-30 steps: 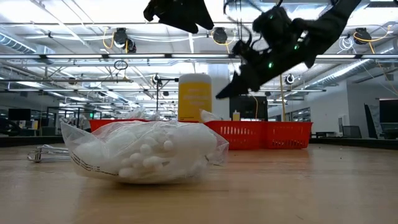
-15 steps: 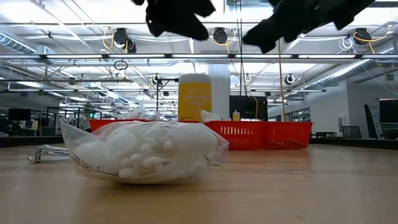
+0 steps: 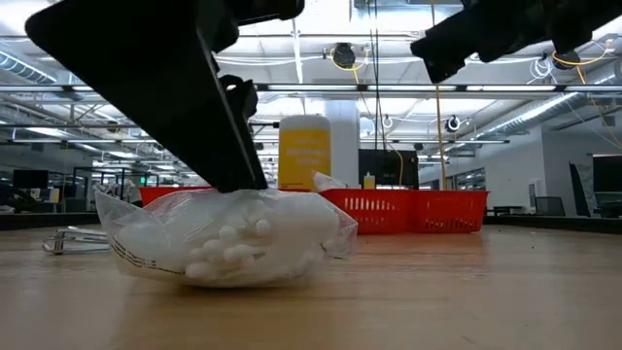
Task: Pick & Place Travel size toiletries
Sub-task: Put the cotton pack into the middle right red basket
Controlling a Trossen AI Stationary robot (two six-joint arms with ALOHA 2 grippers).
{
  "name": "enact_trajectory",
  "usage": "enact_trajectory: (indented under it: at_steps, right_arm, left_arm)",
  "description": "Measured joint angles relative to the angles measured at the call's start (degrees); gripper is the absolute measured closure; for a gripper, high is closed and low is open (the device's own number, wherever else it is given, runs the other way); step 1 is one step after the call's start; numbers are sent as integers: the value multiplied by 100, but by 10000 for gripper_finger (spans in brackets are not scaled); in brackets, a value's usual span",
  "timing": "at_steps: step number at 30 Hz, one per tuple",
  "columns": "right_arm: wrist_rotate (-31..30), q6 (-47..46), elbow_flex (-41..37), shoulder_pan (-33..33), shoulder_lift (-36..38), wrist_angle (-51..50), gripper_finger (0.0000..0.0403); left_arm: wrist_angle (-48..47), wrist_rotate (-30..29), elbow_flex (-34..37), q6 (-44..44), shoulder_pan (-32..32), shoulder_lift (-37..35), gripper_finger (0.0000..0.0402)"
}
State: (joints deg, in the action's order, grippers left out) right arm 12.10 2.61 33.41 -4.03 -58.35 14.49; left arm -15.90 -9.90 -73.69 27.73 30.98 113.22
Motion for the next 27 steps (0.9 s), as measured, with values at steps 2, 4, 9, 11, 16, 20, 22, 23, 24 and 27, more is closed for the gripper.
enact_trajectory:
  at_steps: [2, 4, 9, 11, 16, 20, 22, 23, 24, 27]
  right_arm:
    - [-3, -81, -143, 0, -2, 196, 277]
    - [-4, -142, -255, 0, -2, 409, 277]
    - [-2, -217, -505, 0, 0, 795, 277]
    - [-2, -212, -524, 0, 0, 809, 277]
    - [-2, -210, -542, 0, 0, 801, 277]
    - [-2, -201, -542, 0, 0, 801, 277]
    - [0, -199, -541, 0, 0, 790, 277]
    - [-2, -201, -542, 0, 0, 776, 277]
    - [0, -201, -542, 0, 0, 756, 277]
    - [3, -202, -540, -17, 0, 688, 277]
  left_arm:
    - [-173, -23, -2, 11, -39, 8, 174]
    - [-367, -34, 2, 141, -115, 10, 174]
    - [-486, 58, 2, 155, -215, 10, 193]
    - [-483, 153, 2, 129, -215, 10, 220]
    - [-463, 297, -1, 86, -269, 8, 319]
    - [-460, 605, -4, 96, -352, -60, 390]
    - [-467, 621, -2, 136, -393, -150, 390]
    - [-443, 562, -2, 87, -402, -201, 389]
    - [-400, 481, 2, -33, -400, -278, 389]
    - [-350, 107, 2, -538, -377, -619, 399]
